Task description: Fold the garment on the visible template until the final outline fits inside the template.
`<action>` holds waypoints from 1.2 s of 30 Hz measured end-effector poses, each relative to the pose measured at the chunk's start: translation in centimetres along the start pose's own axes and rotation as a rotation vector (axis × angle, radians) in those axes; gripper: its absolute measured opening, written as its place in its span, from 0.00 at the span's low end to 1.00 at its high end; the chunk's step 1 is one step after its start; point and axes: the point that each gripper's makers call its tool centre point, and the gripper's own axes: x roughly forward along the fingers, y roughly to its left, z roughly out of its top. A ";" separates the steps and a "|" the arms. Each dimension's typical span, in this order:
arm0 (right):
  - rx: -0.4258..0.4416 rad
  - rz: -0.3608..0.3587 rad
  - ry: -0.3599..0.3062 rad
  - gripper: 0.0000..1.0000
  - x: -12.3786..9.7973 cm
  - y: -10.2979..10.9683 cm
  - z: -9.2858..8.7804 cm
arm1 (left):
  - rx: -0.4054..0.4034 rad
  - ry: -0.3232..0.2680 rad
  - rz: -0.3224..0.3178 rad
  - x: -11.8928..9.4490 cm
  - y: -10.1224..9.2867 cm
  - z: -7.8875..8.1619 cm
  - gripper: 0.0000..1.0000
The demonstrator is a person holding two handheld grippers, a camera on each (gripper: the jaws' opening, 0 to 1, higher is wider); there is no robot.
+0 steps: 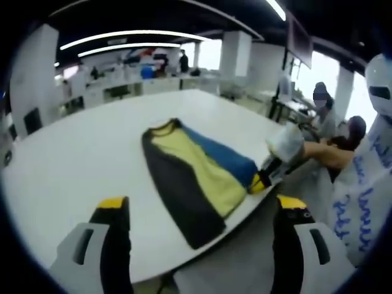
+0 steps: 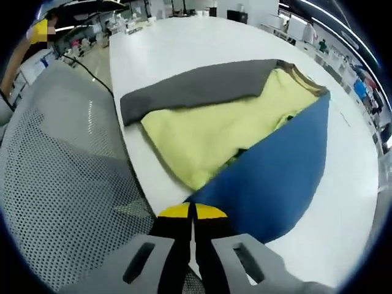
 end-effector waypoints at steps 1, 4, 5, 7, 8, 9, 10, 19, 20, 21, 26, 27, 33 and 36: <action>0.032 0.007 -0.037 0.01 -0.5 -0.1 0.4 | -0.008 -0.010 0.006 -0.2 0.1 0.1 0.94; 0.080 -0.028 -0.092 0.01 -2.3 -1.8 0.6 | -0.008 -0.002 0.007 -0.2 0.1 -0.1 0.93; 0.089 -0.065 -0.109 0.01 -3.0 -2.8 0.6 | -0.005 0.003 0.008 -0.2 0.0 -0.2 0.93; 0.113 -0.082 -0.134 0.01 -3.8 -3.8 0.6 | -0.004 0.003 0.008 -0.2 0.0 -0.3 0.92; 0.151 -0.081 -0.171 0.01 -4.5 -4.4 0.8 | -0.004 0.001 0.009 -0.2 0.0 -0.2 0.92; 0.165 -0.084 -0.187 0.01 -4.9 -4.8 0.9 | -0.005 0.000 0.008 -0.1 0.0 -0.2 0.92; 0.174 -0.096 -0.198 0.01 -5.5 -5.5 0.8 | -0.006 -0.002 0.006 -0.1 -0.1 -0.1 0.92; 0.192 -0.230 -0.182 0.01 -8.2 -10.3 -1.3 | 0.008 -0.016 0.013 -0.4 0.0 0.4 0.90; 0.194 -0.237 -0.178 0.01 -8.4 -10.6 -1.5 | 0.006 -0.017 0.016 -0.4 0.0 0.4 0.90; 0.197 -0.246 -0.176 0.01 -8.6 -10.9 -1.7 | 0.006 -0.013 0.019 -0.4 0.1 0.3 0.90; 0.220 -0.292 -0.173 0.01 -9.5 -12.6 -2.6 | 0.003 0.002 0.013 -0.4 -0.1 -0.1 0.90; 0.218 -0.302 -0.169 0.01 -9.6 -12.9 -2.8 | 0.002 0.002 0.013 -0.4 -0.2 -0.1 0.90; 0.225 -0.363 -0.117 0.01 -10.3 -15.1 -4.9 | 0.013 -0.008 0.023 -0.6 0.0 0.4 0.87; 0.237 -0.375 -0.111 0.01 -10.6 -15.8 -5.6 | 0.010 -0.001 0.021 -0.6 0.0 0.4 0.88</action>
